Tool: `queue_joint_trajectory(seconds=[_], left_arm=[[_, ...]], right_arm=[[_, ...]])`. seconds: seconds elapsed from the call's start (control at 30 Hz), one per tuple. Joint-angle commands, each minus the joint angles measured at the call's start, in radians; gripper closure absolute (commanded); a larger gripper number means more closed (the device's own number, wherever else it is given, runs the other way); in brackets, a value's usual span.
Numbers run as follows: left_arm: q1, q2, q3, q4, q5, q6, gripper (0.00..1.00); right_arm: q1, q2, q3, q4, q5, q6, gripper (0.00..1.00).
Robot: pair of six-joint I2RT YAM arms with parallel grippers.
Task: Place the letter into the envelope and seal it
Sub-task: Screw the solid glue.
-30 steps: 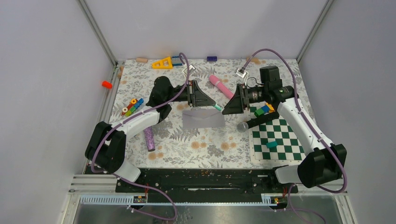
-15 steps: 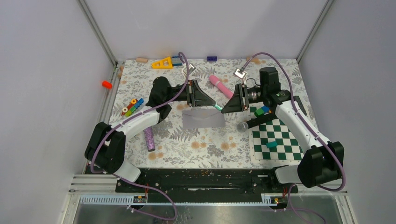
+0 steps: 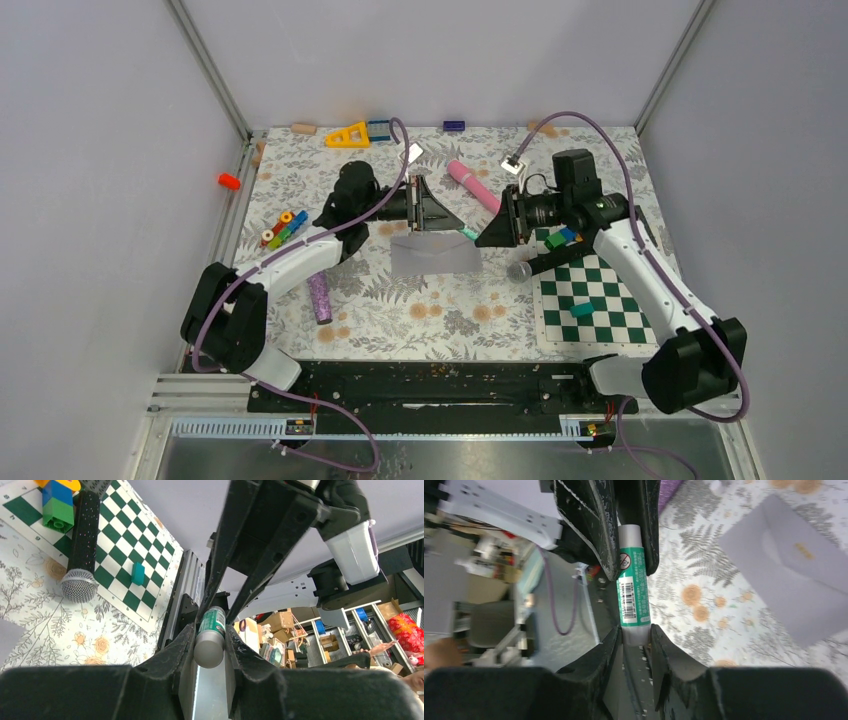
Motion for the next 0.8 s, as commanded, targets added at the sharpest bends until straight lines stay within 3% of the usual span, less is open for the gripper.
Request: queue_joint_trajectory(seconds=[0.0, 0.17, 0.3, 0.4, 0.47, 0.77], left_arm=[[0.009, -0.002, 0.033, -0.090, -0.076, 0.062, 0.98], [0.009, 0.002, 0.031, -0.098, -0.084, 0.060, 0.97], [0.009, 0.002, 0.031, -0.102, -0.088, 0.062, 0.97], [0.009, 0.002, 0.034, -0.108, -0.086, 0.072, 0.97], [0.009, 0.003, 0.034, -0.117, -0.089, 0.084, 0.97], [0.005, 0.004, 0.030, -0.123, -0.096, 0.093, 0.97]], right_arm=[[0.052, -0.097, 0.033, -0.097, 0.261, -0.166, 0.74], [0.178, -0.171, -0.021, -0.053, 0.534, -0.225, 0.66], [0.275, -0.236, -0.059, -0.001, 0.720, -0.263, 0.48], [0.282, -0.260, -0.037, -0.029, 0.730, -0.291, 0.28], [0.282, -0.260, -0.015, -0.058, 0.706, -0.309, 0.23], [0.287, -0.156, 0.053, -0.068, 0.679, -0.298, 0.20]])
